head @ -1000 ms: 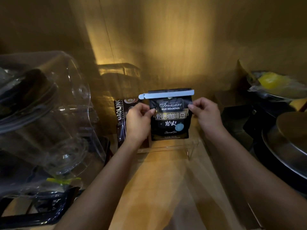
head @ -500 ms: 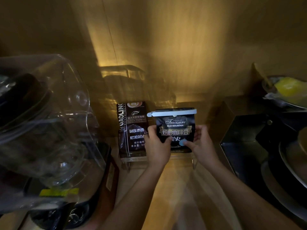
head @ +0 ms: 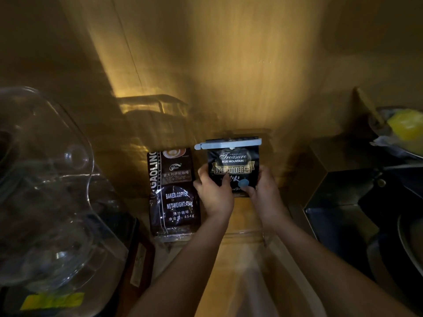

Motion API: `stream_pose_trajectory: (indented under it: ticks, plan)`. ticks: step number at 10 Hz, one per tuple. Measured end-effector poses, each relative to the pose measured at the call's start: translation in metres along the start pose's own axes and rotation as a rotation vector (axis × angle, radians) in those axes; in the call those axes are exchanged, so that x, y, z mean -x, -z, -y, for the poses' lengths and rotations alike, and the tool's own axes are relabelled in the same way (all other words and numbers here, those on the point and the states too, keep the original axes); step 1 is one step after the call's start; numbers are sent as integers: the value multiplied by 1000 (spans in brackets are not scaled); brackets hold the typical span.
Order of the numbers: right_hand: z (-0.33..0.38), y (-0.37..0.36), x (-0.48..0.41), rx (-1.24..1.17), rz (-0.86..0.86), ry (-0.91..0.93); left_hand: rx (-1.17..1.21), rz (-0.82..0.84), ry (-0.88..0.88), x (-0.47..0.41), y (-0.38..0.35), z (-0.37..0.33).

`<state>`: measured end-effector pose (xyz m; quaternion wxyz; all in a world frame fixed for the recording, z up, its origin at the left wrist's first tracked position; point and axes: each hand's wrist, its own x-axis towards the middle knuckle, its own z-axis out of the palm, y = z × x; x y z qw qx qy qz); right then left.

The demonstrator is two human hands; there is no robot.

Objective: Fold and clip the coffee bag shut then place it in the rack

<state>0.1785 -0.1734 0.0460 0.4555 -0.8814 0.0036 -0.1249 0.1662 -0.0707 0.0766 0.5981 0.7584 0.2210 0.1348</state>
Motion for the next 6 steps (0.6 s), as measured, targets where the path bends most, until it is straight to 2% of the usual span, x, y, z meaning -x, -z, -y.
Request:
stream_pose_trajectory:
  ticks: [4, 6]
  plan:
    - [-7, -11, -36, 14, 88, -16, -41, -28, -16, -30, -13, -3]
    - [-2, -2, -29, 229, 34, -4, -43, -50, -32, -19, -2, -12]
